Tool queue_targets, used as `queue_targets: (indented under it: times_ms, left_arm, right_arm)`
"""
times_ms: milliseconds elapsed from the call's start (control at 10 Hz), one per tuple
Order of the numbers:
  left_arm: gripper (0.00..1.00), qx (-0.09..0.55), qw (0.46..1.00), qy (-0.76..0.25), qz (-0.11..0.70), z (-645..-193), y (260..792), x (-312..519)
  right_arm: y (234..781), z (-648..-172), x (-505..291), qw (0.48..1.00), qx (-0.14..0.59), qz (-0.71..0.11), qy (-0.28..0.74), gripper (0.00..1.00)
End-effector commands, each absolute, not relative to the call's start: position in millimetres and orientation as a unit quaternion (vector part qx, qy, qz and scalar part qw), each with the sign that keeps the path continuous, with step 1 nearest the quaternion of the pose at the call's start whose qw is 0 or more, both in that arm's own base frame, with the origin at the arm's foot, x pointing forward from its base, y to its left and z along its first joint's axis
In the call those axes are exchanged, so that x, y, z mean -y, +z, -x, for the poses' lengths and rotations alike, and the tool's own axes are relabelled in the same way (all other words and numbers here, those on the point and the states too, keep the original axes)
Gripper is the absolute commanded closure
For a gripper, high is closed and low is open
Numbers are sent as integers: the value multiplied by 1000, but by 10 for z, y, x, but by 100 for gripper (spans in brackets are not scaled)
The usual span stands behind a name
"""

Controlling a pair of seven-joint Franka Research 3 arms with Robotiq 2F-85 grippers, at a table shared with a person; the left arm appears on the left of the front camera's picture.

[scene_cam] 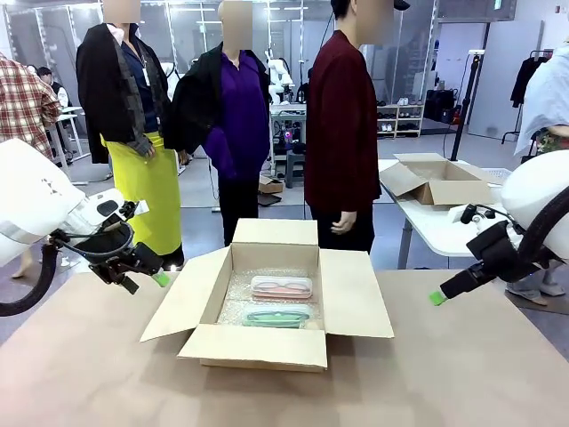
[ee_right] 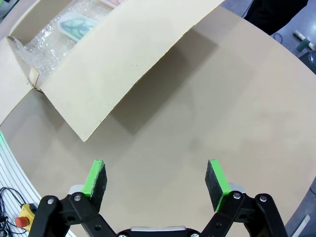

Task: Pack the glasses set securely to prepare it for shipping.
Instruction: Position the Package Box on the left side of the table.

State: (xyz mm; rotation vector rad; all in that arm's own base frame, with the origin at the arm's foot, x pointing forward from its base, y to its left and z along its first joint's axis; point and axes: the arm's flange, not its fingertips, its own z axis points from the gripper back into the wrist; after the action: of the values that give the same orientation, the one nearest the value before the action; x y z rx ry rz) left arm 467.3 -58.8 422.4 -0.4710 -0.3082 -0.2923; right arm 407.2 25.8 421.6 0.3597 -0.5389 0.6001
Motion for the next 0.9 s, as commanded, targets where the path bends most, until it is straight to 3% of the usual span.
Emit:
queue_targets:
  times_ms: [0, 800]
  left_arm:
    - [0, 123, 937, -134, 297, -4892, 4177, 307]
    - [0, 67, 854, -93, 507, -5440, 3392, -256]
  right_arm:
    - [4197, -4087, -288, 906, 266, -177, 279, 0]
    - [4197, -4087, -288, 906, 266, -177, 279, 0]
